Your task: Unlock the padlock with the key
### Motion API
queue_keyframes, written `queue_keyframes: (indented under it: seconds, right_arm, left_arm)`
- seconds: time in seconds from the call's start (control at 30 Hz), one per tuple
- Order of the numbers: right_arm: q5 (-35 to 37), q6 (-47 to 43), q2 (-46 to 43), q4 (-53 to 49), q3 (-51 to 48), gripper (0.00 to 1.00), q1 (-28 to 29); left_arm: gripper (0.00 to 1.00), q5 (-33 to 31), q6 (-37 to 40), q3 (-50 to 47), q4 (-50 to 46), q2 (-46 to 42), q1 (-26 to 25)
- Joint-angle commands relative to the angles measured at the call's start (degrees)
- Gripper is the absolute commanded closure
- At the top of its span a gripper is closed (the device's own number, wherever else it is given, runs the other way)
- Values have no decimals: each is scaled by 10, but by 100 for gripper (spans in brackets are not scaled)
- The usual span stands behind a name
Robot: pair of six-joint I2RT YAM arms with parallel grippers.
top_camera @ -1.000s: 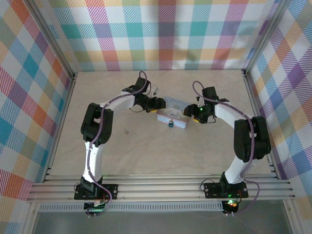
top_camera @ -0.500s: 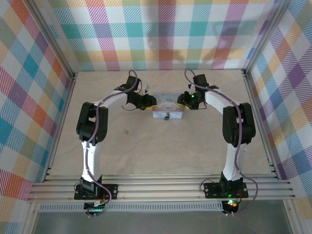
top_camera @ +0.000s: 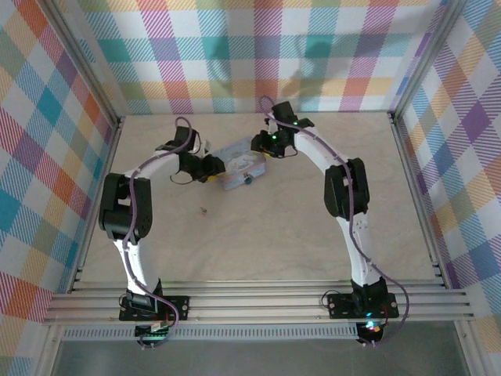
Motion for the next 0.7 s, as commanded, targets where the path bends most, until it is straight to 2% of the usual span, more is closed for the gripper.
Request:
queue_keyframes:
  seconds: [0.0, 0.13, 0.23, 0.33, 0.47, 0.67]
  right_arm:
    - [-68, 3, 35, -45, 67, 59, 59]
    - [-59, 21, 48, -33, 79, 57, 64]
    - [-43, 20, 45, -38, 79, 55, 64]
    - [-29, 15, 40, -49, 79, 48, 63]
    - [-8, 14, 29, -73, 76, 42, 62]
    - [4, 17, -27, -56, 1, 38, 63]
  left_arm:
    - [62, 31, 11, -15, 43, -32, 4]
    - [61, 15, 17, -28, 39, -46, 19]
    - [55, -26, 22, -34, 25, -59, 26]
    - [47, -60, 25, -38, 4, -73, 32]
    - [43, -101, 28, -50, -11, -103, 36]
    - [39, -176, 7, -86, -28, -174, 40]
